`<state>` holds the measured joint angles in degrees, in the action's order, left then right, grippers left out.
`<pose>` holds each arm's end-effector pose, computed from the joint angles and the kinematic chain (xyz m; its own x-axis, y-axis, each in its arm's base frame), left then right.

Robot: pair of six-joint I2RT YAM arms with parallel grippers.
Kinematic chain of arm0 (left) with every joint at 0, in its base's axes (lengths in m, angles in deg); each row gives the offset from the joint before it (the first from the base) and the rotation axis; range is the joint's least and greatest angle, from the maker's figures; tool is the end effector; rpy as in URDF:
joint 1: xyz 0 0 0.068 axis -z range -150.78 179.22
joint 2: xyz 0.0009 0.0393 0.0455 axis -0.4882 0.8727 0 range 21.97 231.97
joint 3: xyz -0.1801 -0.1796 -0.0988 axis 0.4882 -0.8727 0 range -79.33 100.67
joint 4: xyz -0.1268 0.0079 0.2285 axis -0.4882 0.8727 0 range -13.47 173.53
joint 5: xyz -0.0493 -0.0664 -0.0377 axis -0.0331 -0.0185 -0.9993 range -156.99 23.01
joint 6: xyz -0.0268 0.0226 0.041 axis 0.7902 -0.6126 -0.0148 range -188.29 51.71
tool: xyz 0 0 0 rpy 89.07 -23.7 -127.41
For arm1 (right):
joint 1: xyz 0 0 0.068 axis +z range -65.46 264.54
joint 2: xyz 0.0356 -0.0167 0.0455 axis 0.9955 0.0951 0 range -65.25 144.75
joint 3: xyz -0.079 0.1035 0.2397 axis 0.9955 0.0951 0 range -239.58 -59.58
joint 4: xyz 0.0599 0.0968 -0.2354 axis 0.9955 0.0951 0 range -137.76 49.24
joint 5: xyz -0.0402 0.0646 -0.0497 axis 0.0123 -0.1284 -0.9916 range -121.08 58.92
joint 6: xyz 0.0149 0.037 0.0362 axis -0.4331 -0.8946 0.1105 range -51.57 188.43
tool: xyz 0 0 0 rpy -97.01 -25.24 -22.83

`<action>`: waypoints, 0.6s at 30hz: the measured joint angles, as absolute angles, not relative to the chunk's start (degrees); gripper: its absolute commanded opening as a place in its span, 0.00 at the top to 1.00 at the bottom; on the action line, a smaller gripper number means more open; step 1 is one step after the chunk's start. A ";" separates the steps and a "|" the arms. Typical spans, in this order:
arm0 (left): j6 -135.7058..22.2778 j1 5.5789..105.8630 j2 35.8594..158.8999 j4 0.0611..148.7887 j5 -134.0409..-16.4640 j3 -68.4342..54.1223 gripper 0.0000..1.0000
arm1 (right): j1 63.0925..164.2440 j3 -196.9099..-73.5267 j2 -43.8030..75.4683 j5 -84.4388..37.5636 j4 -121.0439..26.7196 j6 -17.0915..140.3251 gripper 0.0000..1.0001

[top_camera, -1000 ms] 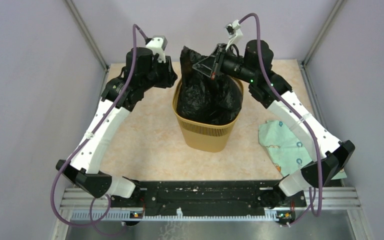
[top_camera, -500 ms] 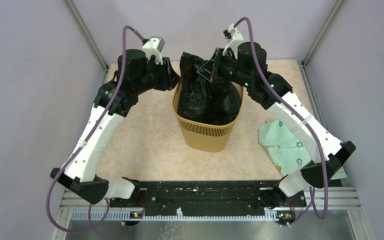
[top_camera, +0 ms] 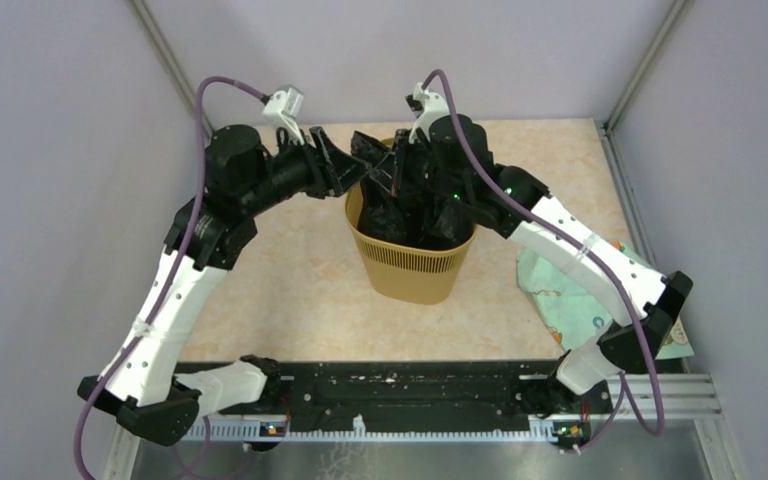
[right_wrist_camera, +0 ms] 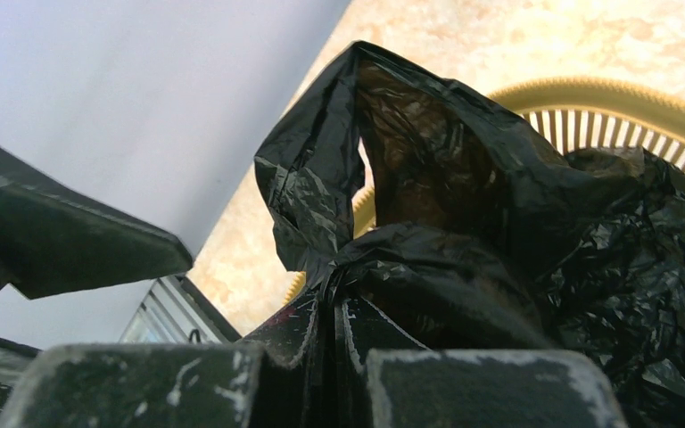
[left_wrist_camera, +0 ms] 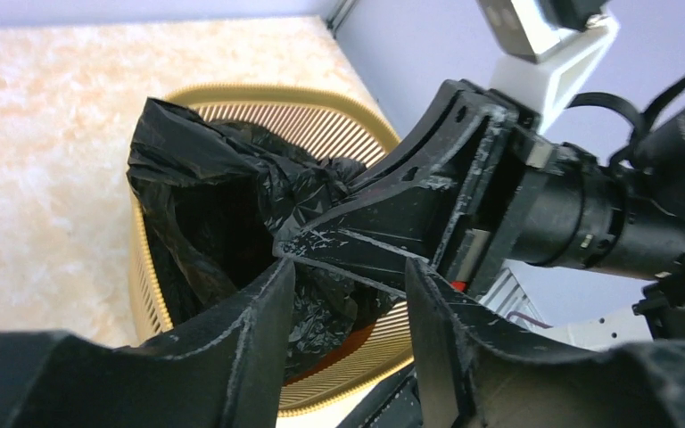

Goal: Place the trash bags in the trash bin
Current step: Place the trash bag in the trash bin.

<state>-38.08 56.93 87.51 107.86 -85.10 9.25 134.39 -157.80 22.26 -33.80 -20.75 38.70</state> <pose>0.1890 -0.1118 0.4894 -0.4698 -0.2936 -0.8325 0.5529 0.6374 -0.5368 0.2226 0.2612 0.4510 -0.5212 0.1505 -0.8401 -0.5476 0.6960 0.4645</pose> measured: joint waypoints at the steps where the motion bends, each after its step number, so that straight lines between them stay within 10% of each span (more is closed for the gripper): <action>1: -37.31 56.93 87.75 107.69 -85.06 8.44 0.40 | 134.69 -157.38 22.26 -34.35 -20.64 38.72 1.00; 12: -31.48 56.93 90.13 101.46 -82.87 4.73 0.37 | 134.80 -152.95 20.27 -34.46 -23.94 39.48 1.00; 18: -29.29 56.93 93.09 98.59 -82.56 4.38 0.38 | 134.80 -151.31 18.58 -33.76 -25.78 40.36 0.84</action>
